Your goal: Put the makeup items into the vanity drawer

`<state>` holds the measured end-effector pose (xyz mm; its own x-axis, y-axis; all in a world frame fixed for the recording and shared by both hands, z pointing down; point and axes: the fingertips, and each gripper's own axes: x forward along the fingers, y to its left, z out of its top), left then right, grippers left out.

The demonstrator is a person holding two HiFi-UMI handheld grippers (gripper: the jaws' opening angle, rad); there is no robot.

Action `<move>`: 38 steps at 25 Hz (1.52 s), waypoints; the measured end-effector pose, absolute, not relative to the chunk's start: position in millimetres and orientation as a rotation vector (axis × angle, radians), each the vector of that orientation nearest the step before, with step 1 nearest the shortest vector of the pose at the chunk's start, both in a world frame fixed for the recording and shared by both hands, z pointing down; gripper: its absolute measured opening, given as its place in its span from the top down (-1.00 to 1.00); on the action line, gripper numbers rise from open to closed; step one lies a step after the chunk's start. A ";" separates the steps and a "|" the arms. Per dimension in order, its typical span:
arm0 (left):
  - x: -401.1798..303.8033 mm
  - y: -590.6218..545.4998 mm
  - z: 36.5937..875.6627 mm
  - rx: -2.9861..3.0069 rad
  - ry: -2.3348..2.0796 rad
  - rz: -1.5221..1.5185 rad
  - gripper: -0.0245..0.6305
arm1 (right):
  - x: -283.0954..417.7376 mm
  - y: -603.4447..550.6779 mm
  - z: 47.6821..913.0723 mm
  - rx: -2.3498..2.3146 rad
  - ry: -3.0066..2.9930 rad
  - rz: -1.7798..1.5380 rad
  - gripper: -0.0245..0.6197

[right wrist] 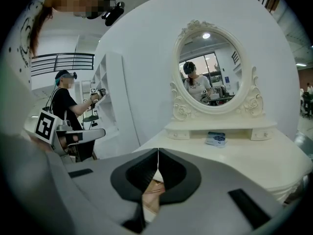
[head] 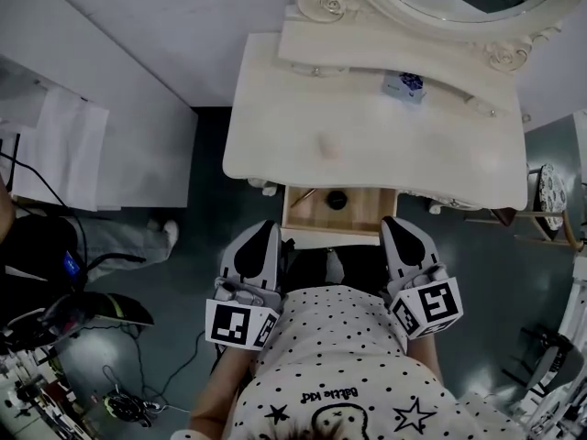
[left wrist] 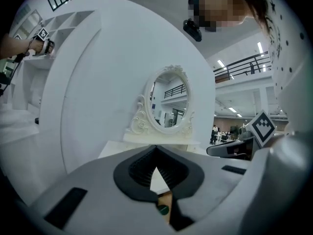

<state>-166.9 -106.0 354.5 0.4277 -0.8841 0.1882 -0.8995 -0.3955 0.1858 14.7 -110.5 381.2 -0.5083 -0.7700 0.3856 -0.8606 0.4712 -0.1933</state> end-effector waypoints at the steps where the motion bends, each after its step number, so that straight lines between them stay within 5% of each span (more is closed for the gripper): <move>1: -168.9 -106.9 355.5 2.419 -1.554 0.084 0.91 | 13.7 -113.1 382.2 1.401 -2.473 0.535 0.90; 7: -174.2 -106.8 357.6 2.400 -1.578 0.085 0.91 | 2.6 -135.6 381.2 1.358 -2.469 0.473 0.88; 10: -174.0 -105.1 356.2 2.401 -1.586 0.084 0.91 | -5.3 -157.5 381.2 1.314 -2.474 0.424 0.61; 18: -177.1 -100.5 361.9 2.372 -1.577 0.090 0.91 | -36.0 -240.3 424.4 1.230 -2.407 0.368 0.39; 38: -182.5 -102.4 373.0 2.335 -1.558 0.085 0.91 | -63.5 -286.0 565.7 1.129 -2.176 0.702 0.36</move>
